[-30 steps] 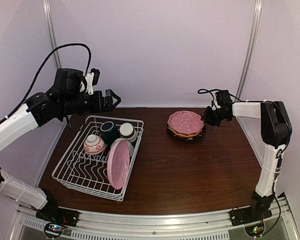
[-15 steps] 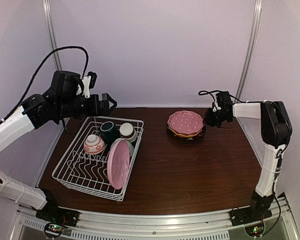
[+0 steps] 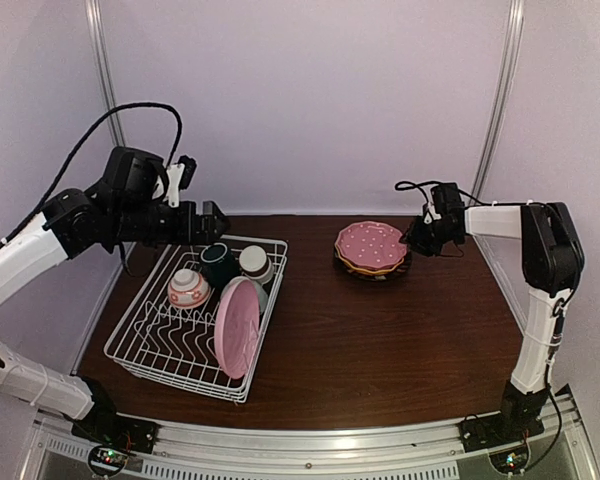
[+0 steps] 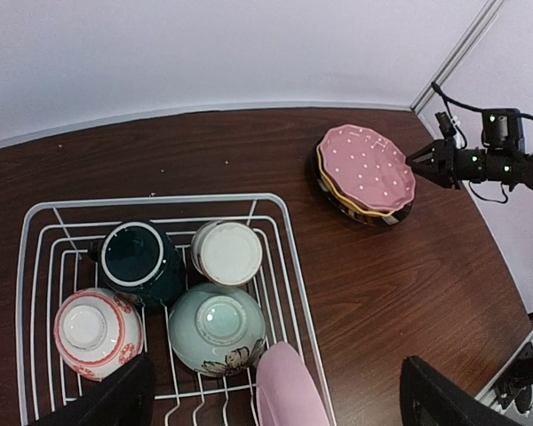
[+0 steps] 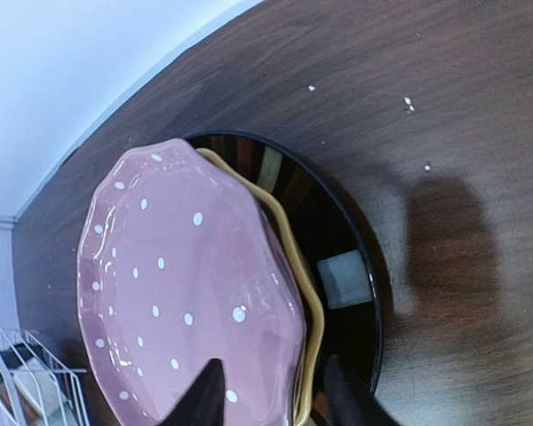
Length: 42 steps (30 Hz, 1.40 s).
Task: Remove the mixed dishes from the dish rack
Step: Place the plate with another plate, then grab the plate from the dish rack.
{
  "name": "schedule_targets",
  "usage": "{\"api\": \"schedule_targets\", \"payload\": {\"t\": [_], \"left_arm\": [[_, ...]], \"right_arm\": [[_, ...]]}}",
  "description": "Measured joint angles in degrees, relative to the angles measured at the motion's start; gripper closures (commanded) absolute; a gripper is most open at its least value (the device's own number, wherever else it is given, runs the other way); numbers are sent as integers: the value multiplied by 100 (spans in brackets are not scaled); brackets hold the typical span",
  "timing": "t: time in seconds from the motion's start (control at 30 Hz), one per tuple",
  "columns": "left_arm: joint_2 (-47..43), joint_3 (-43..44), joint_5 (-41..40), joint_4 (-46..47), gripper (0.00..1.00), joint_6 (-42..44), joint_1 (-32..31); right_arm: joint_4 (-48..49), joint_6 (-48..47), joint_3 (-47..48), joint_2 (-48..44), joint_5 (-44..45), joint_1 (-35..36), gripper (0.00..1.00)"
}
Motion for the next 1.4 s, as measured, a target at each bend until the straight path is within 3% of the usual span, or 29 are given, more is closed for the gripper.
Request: {"api": "schedule_targets", "payload": {"t": [0.2,0.27,0.37,0.73,0.97,1.23,1.4], "left_arm": [[-98,0,162,-640,2,149,0],[-184,0,221,-839,2,197,0],[-308,2,356,-1178,3,275,0],[-317,-42,1270,-1915,3,382,-20],[-55,-417,1714,-1899,3,323,-70],[341,-581,1368,-1777,3,-26,-490],[752,-619,874,-1731,12,-354,-929]], "right_arm": [[-81,-44,-33,-389,7,-9,32],[-74,-76,-33,-669,-9,-11,15],[-59,-98,-33,-1080,-37,-11,7],[-103,-455,-448,-2326,20,258,0],[-420,-940,-739,-2887,671,1158,0],[-848,-1637,-758,-3281,2079,2020,0],[-887,-1847,-964,-3648,2675,2052,0]]}}
